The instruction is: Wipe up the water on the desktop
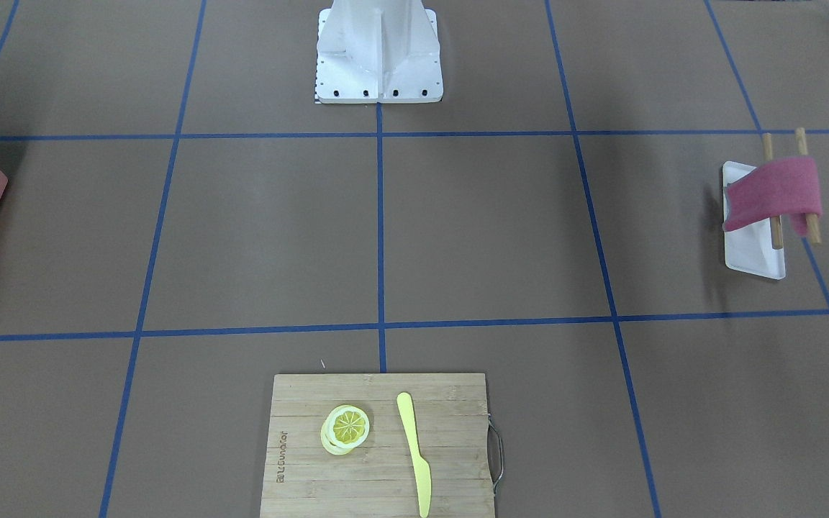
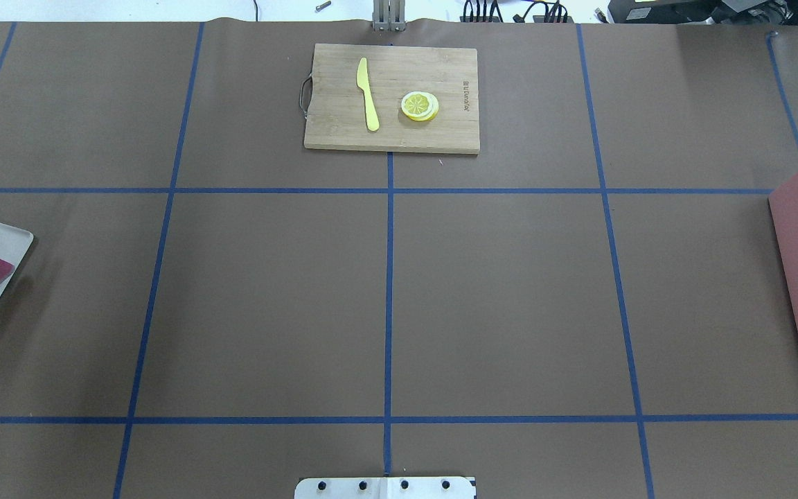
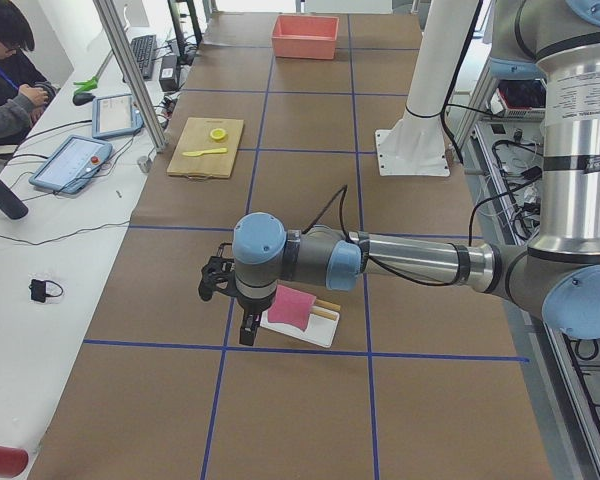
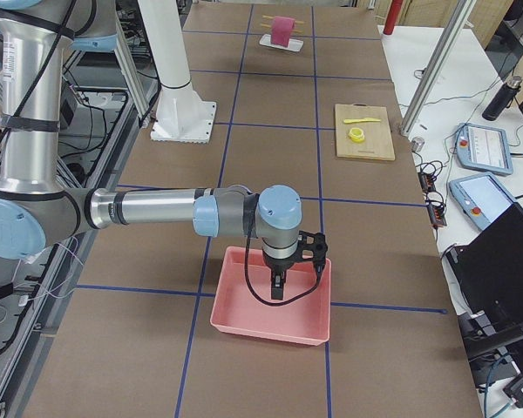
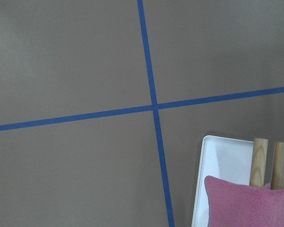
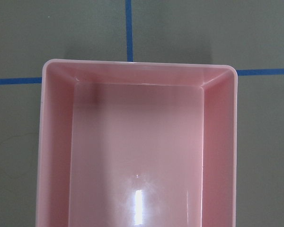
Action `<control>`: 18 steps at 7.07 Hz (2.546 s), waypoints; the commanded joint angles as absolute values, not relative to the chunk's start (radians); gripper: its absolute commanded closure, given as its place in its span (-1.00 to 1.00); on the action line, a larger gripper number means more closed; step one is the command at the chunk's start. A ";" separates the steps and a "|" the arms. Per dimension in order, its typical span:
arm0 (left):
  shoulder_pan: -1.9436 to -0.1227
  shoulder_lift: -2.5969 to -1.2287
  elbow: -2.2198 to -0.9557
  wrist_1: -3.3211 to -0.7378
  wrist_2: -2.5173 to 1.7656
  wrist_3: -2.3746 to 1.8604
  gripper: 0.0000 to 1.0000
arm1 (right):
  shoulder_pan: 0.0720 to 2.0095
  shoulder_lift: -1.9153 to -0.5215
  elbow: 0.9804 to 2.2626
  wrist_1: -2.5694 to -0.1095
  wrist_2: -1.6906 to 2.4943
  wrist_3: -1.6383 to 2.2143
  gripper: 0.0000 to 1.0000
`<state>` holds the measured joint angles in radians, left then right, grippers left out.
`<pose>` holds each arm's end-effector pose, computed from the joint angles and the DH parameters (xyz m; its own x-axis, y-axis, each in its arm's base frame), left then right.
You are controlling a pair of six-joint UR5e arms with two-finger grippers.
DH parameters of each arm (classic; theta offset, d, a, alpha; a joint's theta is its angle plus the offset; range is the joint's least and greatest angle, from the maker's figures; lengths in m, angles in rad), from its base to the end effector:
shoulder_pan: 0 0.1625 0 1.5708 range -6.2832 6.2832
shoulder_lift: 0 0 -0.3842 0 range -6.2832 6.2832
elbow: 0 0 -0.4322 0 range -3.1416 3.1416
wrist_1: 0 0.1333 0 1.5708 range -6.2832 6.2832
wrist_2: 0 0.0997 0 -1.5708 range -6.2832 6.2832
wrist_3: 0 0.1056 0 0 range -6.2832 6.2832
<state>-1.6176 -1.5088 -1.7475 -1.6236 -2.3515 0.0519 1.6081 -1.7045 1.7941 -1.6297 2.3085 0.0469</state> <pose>-0.0831 -0.5130 0.5538 0.7166 0.1350 -0.6843 0.0090 0.9792 0.2025 0.0802 -0.4786 0.5796 0.7377 0.0538 0.6730 -0.0719 0.9974 -0.0009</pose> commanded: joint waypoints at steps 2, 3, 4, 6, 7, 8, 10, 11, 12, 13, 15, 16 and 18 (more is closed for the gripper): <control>-1.615 -1.506 -1.776 -1.626 -2.350 0.052 -0.97 | 1.608 -1.704 1.805 -1.634 2.313 0.041 -1.00; -1.615 -1.506 -1.787 -1.626 -2.353 0.052 -0.97 | 1.608 -1.701 1.805 -1.634 2.316 0.040 -1.00; -1.614 -1.506 -1.796 -1.626 -2.353 0.052 -0.97 | 1.603 -1.698 1.805 -1.634 2.319 0.040 -1.00; -1.615 -1.528 -1.814 -1.628 -2.352 0.052 -0.97 | 1.600 -1.698 1.831 -1.631 2.316 0.052 -1.00; -1.615 -1.529 -1.818 -1.626 -2.350 0.052 -0.97 | 1.600 -1.686 1.833 -1.618 2.316 0.058 -1.00; -1.614 -1.538 -1.819 -1.631 -2.356 0.052 -0.97 | 1.601 -1.672 1.842 -1.594 2.330 0.057 -1.00; -1.615 -1.537 -1.800 -1.739 -2.353 0.049 -0.97 | 1.601 -1.664 1.850 -1.573 2.342 0.058 -1.00; -1.615 -1.545 -1.763 -1.806 -2.355 0.002 -0.97 | 1.601 -1.673 1.856 -1.548 2.333 0.045 -1.00; -1.617 -1.526 -1.758 -1.881 -2.359 0.027 -0.97 | 1.603 -1.678 1.845 -1.514 2.336 0.043 -1.00; -1.617 -1.523 -1.744 -2.020 -2.359 0.022 -0.97 | 1.601 -1.678 1.859 -1.478 2.339 0.054 -1.00; -1.602 -1.535 -1.733 -2.063 -2.355 -0.122 -0.97 | 1.601 -1.678 1.855 -1.463 2.342 0.069 -1.00; -1.580 -1.467 -1.736 -2.110 -2.358 -0.133 -0.97 | 1.600 -1.678 1.852 -1.462 2.333 0.096 -1.00; -1.460 -1.384 -1.733 -2.218 -2.355 -0.231 -0.98 | 1.600 -1.680 1.852 -1.463 2.335 0.101 -1.00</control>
